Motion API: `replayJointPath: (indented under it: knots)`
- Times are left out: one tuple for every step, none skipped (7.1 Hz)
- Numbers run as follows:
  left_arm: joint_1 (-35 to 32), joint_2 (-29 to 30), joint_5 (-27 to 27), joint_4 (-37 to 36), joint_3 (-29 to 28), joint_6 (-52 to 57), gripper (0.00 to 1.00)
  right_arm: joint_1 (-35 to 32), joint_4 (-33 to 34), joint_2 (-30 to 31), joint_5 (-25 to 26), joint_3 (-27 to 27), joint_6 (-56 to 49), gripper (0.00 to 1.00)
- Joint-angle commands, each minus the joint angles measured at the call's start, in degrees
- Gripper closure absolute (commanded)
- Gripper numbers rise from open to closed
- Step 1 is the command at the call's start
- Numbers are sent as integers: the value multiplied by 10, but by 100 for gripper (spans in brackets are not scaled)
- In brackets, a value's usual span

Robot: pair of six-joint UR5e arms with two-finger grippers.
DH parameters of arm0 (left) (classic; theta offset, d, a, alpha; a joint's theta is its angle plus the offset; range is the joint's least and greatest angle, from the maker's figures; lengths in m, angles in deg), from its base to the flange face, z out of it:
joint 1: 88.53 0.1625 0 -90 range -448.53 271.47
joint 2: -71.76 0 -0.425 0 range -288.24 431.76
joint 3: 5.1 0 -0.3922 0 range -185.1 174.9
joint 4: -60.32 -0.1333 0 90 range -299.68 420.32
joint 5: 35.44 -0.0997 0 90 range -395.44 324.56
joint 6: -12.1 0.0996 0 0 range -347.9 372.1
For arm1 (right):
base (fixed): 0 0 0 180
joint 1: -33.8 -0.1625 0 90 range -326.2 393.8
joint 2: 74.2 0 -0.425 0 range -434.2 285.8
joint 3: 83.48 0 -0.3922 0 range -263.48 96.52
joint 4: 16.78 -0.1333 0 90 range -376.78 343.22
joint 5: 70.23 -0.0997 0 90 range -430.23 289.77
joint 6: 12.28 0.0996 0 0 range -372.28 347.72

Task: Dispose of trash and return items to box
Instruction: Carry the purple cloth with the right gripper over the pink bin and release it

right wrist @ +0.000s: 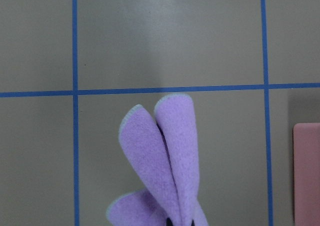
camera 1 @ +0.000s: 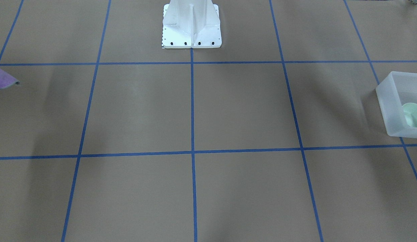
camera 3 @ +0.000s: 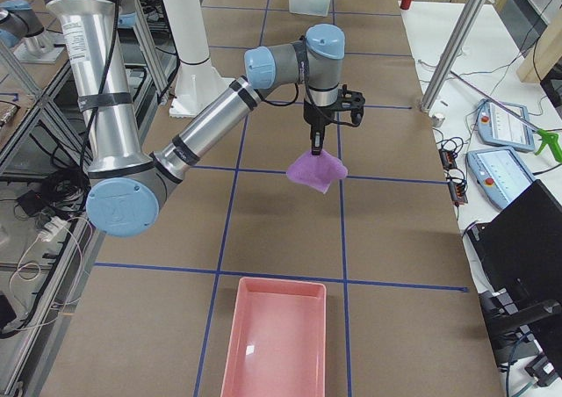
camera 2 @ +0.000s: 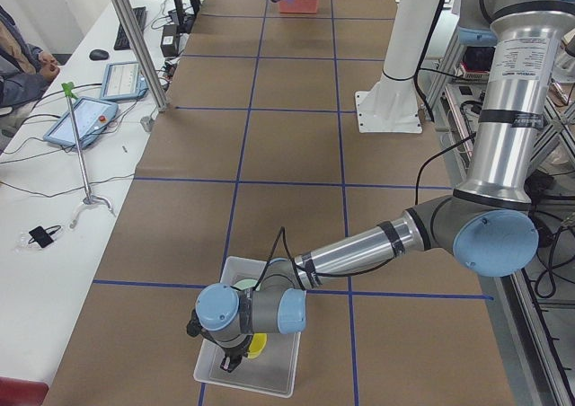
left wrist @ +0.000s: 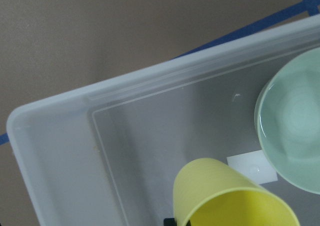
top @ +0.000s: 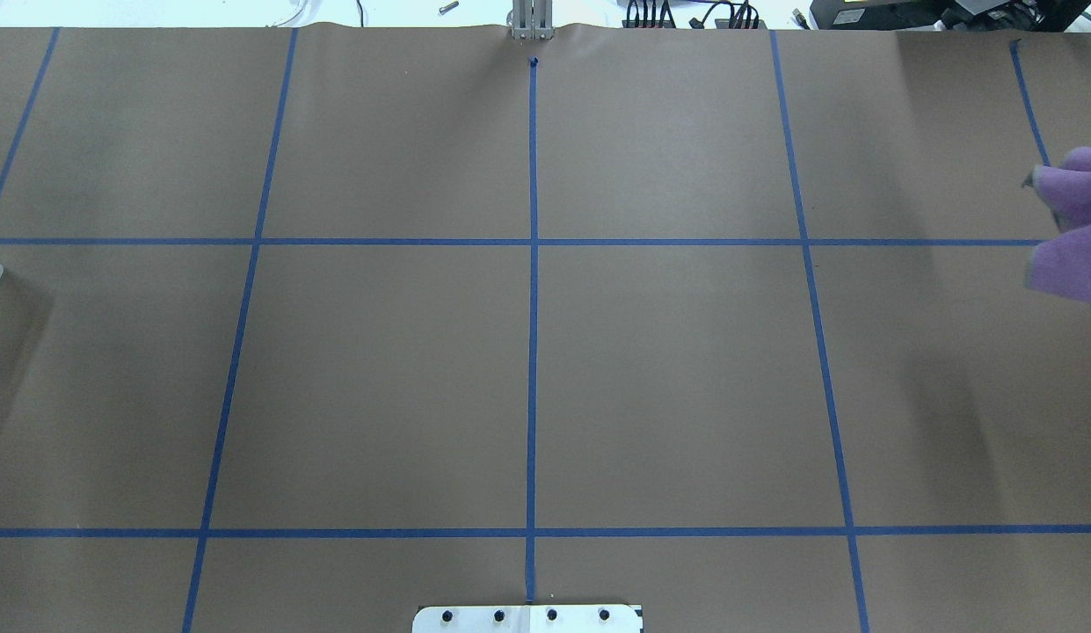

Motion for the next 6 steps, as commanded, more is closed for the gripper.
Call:
replayJointPath:
  knots:
    - [0, 15, 1, -2, -10, -2, 2, -54, 32, 25, 2, -2, -88, 100]
    - [0, 16, 1, -4, -5, -3, 2, -76, 43, 53, 3, 1, -149, 100]
    - [-3, 32, 45, -14, -2, -6, 2, -110, 46, 74, 4, 3, -193, 100]
    - [-17, 47, 76, -59, 34, -49, 2, -143, 45, 104, 18, 11, -263, 100]
    - [-17, 38, 76, -100, 117, -116, 2, -183, 45, 108, 34, 44, -317, 100]
    - [-13, 15, 77, -122, 202, -186, 2, -210, 39, 118, 39, 92, -372, 100]
